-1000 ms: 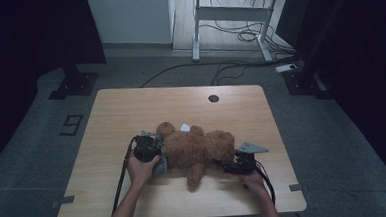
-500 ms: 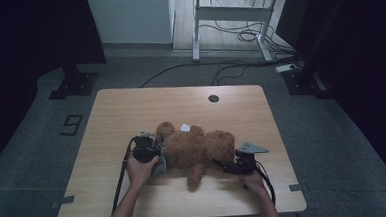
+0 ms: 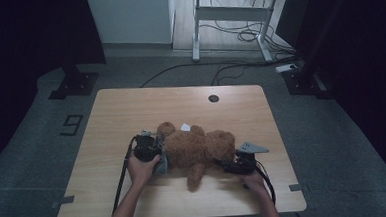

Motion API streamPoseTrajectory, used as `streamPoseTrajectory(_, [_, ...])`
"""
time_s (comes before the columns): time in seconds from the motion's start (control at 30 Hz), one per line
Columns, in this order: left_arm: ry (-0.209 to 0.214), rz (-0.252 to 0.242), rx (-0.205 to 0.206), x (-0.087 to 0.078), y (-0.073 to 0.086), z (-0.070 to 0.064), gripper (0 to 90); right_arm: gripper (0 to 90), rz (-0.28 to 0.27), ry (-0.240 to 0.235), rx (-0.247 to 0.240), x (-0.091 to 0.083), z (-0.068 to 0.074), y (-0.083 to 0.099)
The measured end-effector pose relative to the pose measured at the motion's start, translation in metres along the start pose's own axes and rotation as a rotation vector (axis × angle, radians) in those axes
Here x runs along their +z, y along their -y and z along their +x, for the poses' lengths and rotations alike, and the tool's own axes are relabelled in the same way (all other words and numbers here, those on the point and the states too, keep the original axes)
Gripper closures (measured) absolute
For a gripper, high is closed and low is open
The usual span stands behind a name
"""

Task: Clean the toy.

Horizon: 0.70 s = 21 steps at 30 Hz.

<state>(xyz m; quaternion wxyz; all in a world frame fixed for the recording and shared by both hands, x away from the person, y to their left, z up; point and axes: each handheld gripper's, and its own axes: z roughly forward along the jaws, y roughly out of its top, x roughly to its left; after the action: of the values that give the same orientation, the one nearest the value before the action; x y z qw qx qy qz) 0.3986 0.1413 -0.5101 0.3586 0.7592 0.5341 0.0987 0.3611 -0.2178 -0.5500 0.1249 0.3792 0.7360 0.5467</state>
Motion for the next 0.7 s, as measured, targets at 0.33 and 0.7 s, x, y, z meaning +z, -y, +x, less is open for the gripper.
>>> streamPoseTrajectory(0.33, [0.011,-0.025,0.006,-0.0058,-0.0038,-0.0048,83.0,27.1,0.003,0.0,0.006,-0.0006,-0.0011,0.0])
streamPoseTrajectory(0.7, [0.01,-0.036,0.008,-0.0081,-0.0044,-0.0071,82.9,27.0,0.004,0.0,0.009,-0.0009,-0.0019,-0.0001])
